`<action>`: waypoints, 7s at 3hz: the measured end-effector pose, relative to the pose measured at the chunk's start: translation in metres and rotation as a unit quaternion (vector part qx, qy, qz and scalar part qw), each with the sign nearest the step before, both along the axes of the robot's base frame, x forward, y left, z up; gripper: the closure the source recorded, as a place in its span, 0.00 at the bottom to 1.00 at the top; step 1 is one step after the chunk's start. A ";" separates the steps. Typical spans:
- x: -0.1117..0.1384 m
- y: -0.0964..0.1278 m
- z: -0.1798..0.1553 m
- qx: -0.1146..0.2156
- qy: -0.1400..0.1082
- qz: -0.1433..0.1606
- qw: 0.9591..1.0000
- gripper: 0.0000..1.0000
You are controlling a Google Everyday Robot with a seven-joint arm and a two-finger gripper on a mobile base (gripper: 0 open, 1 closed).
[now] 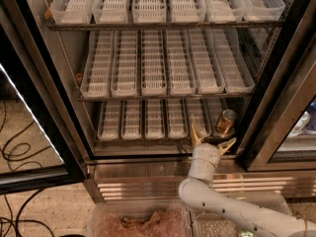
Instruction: Pick orange can from bottom shelf of fridge
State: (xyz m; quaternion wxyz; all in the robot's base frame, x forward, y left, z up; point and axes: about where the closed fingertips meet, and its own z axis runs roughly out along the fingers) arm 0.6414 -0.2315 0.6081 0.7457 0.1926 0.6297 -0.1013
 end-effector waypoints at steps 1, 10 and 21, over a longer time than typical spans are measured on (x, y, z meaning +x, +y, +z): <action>0.005 -0.006 0.002 -0.001 -0.004 -0.009 1.000 0.13; 0.040 -0.062 -0.008 0.003 -0.004 -0.123 0.992 0.30; -0.021 -0.013 0.036 -0.092 0.007 0.143 0.985 1.00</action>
Offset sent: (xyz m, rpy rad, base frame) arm 0.0188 -0.0266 0.0089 0.0046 -0.0433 -0.0865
